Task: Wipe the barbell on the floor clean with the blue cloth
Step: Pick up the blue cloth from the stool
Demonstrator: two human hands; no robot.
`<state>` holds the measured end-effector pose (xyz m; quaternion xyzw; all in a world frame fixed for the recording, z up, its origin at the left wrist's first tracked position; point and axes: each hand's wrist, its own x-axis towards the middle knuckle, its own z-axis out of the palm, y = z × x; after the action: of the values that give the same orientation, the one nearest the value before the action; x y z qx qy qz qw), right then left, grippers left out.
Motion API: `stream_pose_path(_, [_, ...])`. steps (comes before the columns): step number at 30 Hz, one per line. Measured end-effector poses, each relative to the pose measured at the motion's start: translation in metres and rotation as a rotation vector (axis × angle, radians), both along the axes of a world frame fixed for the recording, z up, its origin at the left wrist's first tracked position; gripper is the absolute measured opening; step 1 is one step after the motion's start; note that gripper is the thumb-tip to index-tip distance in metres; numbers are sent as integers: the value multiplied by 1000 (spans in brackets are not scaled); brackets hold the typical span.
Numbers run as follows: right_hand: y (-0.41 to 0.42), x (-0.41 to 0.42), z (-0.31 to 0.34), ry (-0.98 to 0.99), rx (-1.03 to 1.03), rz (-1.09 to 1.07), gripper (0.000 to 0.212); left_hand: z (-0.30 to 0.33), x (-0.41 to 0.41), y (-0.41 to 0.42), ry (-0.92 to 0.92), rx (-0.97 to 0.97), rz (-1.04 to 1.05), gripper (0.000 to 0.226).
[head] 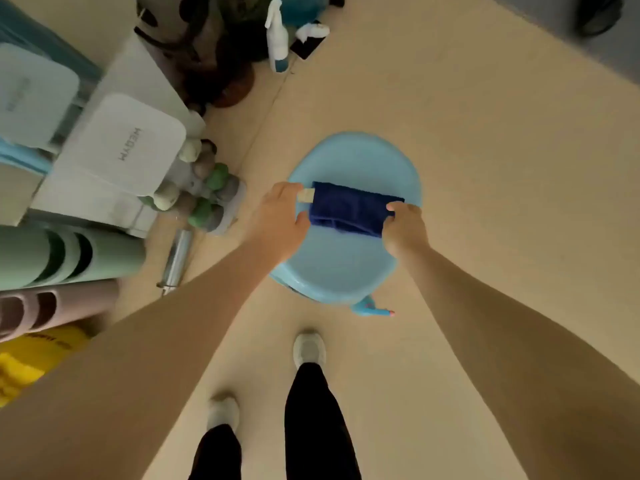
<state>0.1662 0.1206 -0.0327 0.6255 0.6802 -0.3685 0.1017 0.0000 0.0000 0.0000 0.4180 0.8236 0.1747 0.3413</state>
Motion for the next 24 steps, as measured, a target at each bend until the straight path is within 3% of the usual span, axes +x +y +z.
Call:
stream_pose_path(4, [16, -4, -34, -14, 42, -114, 45, -30, 3, 11, -14, -62, 70, 48])
stream_pose_path(7, [23, -9, -47, 31, 83, -343, 51, -45, 3, 10, -38, -88, 84, 47])
stream_pose_path(10, [21, -16, -52, 76, 17, -416, 39, -47, -1, 2, -47, -86, 108, 46])
stream_pose_path(13, [4, -37, -36, 325, -95, -298, 13, -42, -11, -17, -82, -97, 134, 47])
stream_pose_path(16, [-23, -68, -1, 504, -268, -63, 12, -32, -25, -47, -91, -70, 163, 48])
stream_pose_path(20, [-82, -123, 43, 521, -491, 192, 12, -15, -42, -118, -59, -41, 223, 55])
stream_pose_path(24, [-159, -163, 66, 476, -665, 280, 9, -2, -52, -212, -19, 16, 253, 63])
